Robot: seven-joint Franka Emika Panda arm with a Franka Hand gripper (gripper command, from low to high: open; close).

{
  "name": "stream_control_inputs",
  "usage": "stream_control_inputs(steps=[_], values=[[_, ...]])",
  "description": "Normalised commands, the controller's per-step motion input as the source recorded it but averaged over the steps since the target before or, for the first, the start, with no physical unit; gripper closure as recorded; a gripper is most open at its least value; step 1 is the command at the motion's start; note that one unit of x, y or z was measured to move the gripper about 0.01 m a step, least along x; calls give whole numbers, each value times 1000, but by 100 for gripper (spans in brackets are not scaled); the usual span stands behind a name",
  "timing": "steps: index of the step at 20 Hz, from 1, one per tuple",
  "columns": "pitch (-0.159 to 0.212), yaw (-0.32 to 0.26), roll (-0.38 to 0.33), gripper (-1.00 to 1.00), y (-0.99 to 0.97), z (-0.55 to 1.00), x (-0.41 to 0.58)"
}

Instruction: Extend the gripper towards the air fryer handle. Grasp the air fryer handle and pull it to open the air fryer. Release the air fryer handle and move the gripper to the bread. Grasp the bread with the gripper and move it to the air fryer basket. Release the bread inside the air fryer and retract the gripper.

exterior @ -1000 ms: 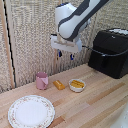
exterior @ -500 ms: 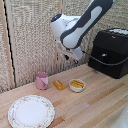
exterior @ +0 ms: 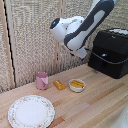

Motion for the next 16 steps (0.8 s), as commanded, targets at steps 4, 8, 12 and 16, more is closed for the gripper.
stream_control_inputs(steps=[4, 8, 12, 16], values=[[-68, 88, -186, -100, -570, -264, -1], [-25, 101, -81, -100, -635, -251, -114], [0, 129, -25, -100, -691, -201, -107], [1, 150, -13, -100, -703, -183, -105]])
